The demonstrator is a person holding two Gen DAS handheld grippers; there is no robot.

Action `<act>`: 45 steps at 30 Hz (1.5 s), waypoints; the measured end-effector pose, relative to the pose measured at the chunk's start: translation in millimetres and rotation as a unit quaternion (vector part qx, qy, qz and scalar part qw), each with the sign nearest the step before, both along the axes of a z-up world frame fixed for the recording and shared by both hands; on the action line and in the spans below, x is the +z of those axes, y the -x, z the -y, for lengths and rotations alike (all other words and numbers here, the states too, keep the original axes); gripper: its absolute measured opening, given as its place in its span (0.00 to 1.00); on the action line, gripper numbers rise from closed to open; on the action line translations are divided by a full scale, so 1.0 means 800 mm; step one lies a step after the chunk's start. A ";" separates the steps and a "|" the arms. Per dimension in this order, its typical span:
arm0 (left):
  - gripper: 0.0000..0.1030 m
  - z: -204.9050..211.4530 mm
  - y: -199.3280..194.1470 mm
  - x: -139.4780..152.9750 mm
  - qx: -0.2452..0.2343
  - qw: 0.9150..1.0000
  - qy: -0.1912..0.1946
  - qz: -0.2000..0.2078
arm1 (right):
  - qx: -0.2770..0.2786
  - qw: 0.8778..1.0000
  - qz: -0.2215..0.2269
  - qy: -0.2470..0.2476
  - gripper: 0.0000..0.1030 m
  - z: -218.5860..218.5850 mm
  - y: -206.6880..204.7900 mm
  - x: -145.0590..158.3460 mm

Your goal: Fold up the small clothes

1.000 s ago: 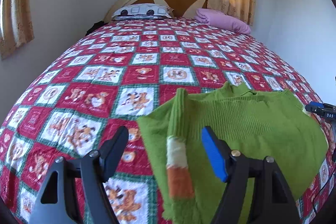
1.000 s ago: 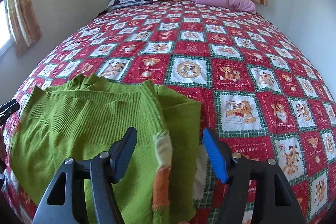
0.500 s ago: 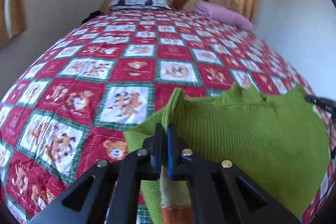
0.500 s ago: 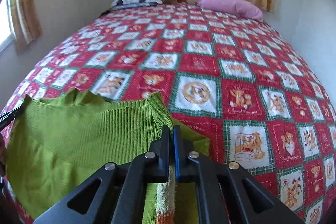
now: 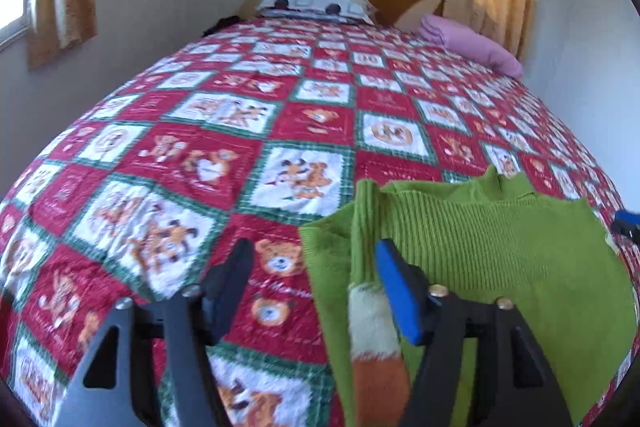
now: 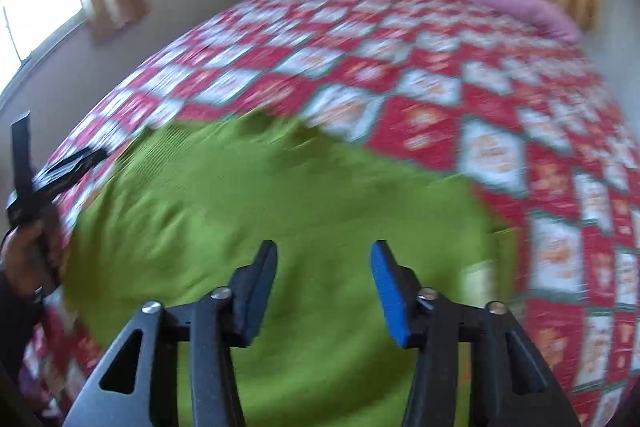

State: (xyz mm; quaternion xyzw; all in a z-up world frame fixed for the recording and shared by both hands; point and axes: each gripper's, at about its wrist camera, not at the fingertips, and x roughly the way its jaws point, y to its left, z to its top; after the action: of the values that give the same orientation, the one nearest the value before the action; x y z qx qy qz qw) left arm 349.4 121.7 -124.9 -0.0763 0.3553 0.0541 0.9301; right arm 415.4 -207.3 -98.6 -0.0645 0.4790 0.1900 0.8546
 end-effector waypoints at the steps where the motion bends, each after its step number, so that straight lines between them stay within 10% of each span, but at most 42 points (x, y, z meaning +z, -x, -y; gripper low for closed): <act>1: 0.73 -0.003 0.009 0.002 0.006 1.000 0.003 0.010 | 0.012 1.000 -0.009 0.009 0.28 -0.013 0.003 -0.008; 7: 0.75 -0.011 0.019 -0.014 0.011 1.000 0.021 0.009 | -0.015 0.999 -0.004 0.051 0.25 -0.056 -0.032 -0.054; 15: 0.77 -0.054 0.017 -0.042 0.043 0.989 0.139 0.001 | -0.075 0.997 0.013 0.030 0.25 -0.064 -0.090 -0.060; 24: 0.88 -0.036 0.013 -0.041 0.024 0.994 0.106 -0.005 | -0.102 0.994 0.020 0.027 0.28 -0.063 -0.133 -0.062; 30: 0.89 -0.042 0.029 -0.028 0.037 0.994 0.102 0.020 | -0.082 0.995 0.060 -0.006 0.35 -0.033 -0.062 -0.021; 36: 0.90 -0.021 0.052 0.011 0.018 0.997 0.054 0.056 | -0.047 0.997 0.052 0.027 0.43 0.014 0.023 -0.018; 45: 0.96 0.071 -0.003 -0.014 -0.031 0.990 -0.130 -0.035 | -0.092 0.994 0.016 0.057 0.43 0.045 -0.015 -0.048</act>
State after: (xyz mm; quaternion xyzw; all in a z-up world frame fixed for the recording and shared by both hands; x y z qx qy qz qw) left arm 352.2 65.3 -135.9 0.0585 0.3802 0.0740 0.9201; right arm 427.6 -242.9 -136.8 -0.0714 0.4789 0.0819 0.8711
